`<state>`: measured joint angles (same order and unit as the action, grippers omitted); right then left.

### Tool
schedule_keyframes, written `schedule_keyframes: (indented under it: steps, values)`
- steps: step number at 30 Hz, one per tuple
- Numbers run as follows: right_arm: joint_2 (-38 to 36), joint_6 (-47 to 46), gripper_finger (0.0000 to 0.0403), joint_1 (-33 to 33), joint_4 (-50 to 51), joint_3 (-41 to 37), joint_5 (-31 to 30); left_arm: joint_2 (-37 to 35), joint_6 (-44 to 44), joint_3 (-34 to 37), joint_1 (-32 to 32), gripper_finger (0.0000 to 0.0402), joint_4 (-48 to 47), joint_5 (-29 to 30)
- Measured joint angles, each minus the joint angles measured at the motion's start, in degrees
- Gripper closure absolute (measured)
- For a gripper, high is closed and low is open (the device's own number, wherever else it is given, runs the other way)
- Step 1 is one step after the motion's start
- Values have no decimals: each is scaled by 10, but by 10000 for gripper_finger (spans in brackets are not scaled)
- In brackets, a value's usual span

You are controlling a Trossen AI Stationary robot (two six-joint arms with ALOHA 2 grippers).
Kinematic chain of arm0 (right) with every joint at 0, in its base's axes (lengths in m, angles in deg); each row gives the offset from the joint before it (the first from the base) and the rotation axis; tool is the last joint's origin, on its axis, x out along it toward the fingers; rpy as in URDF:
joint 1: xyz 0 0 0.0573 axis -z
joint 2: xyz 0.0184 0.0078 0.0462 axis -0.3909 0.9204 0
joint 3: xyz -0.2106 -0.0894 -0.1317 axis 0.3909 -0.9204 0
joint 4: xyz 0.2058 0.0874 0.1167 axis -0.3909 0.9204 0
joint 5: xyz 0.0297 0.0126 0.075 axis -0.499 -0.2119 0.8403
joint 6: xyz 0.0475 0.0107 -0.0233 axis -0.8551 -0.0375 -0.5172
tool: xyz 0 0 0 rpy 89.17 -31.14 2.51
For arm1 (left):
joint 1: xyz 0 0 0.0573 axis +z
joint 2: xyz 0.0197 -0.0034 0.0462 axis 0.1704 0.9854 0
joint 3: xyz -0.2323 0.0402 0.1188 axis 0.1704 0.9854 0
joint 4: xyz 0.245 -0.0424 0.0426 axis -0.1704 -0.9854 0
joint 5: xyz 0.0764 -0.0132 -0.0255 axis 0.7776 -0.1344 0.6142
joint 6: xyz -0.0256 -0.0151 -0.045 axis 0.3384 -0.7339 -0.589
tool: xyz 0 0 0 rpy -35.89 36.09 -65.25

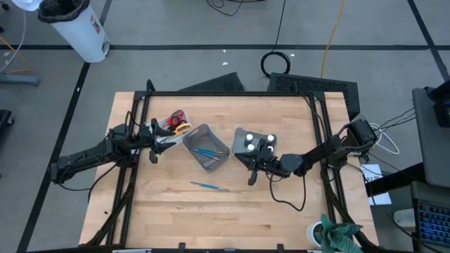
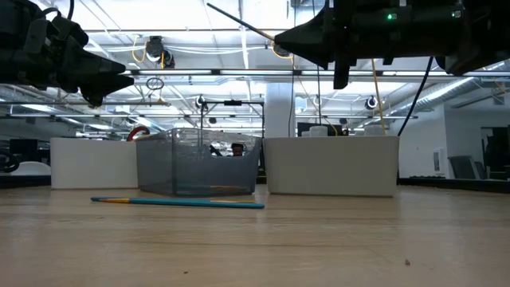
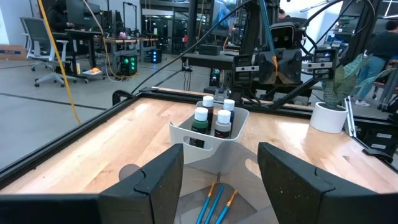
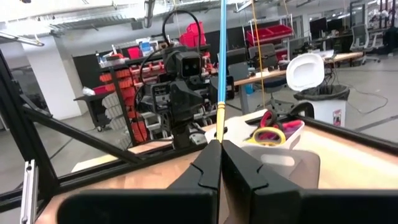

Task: Pick & Place Paint Supplies
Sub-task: Put the blue paintbrush into the black bin

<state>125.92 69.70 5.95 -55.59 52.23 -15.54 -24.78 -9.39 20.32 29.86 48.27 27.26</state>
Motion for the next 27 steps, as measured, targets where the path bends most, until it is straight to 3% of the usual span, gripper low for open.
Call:
schedule_keyframes:
  steps: [22,27]
  values:
    - [0,-13,403,5,49,0,3,0,0,0,0,188,0,0]
    - [0,-9,403,5,49,0,55,0,0,0,0,188,0,0]
